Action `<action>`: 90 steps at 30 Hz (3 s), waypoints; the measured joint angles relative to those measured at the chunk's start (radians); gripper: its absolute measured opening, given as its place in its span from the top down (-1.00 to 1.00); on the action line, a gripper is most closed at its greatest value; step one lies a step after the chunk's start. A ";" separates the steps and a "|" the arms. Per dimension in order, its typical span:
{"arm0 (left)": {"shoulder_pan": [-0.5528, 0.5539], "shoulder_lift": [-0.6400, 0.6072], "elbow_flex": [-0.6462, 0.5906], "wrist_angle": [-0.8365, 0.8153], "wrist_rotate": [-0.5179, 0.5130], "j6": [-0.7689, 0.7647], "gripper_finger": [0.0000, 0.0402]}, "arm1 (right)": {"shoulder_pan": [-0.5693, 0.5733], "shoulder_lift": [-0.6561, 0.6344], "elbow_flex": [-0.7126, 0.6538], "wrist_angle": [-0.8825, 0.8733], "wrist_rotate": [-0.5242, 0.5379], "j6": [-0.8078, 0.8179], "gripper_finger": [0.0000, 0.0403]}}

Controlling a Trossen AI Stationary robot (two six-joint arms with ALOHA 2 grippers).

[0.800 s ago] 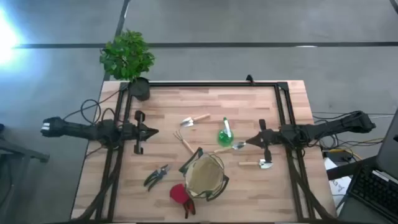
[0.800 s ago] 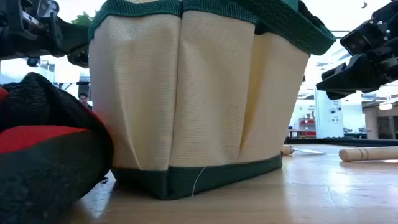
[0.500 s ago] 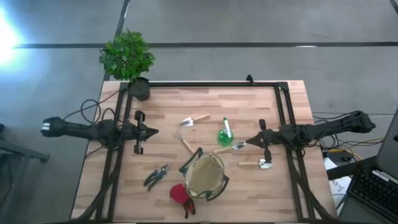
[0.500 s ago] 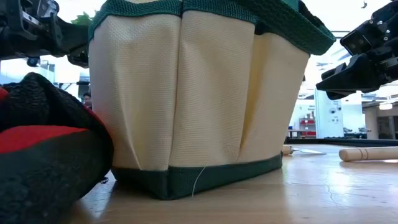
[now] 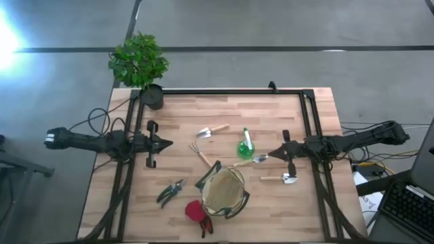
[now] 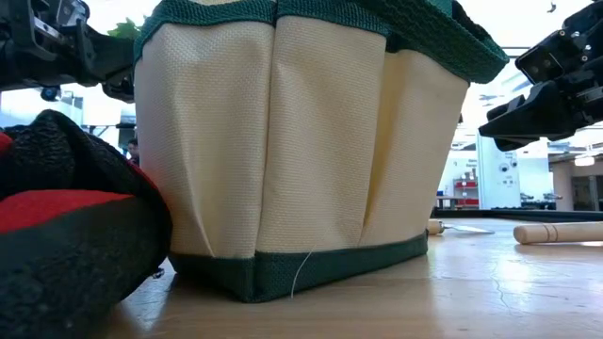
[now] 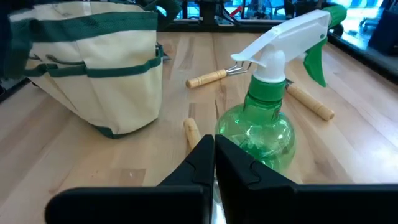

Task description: Pick & Place Garden tools in Gardening bag

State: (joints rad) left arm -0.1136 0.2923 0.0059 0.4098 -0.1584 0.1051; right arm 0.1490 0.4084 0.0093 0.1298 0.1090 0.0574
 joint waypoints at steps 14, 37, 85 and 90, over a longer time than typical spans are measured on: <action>0.000 0.000 0.000 0.000 0.000 0.000 0.93 | -0.001 0.000 0.000 0.027 0.073 -0.199 0.96; -0.003 0.078 0.292 -0.561 0.060 -0.327 0.93 | -0.004 0.018 0.000 0.546 0.101 0.174 0.96; -0.340 1.107 0.775 -1.128 0.367 -1.331 0.35 | -0.006 0.027 0.000 0.487 0.208 0.324 0.96; -0.340 1.125 0.775 -1.106 0.372 -1.312 0.35 | -0.006 0.026 0.000 0.484 0.208 0.324 0.96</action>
State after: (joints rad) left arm -0.4534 1.4178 0.7807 -0.6964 0.2140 -1.2069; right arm 0.1429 0.4347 0.0094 0.6134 0.3171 0.3813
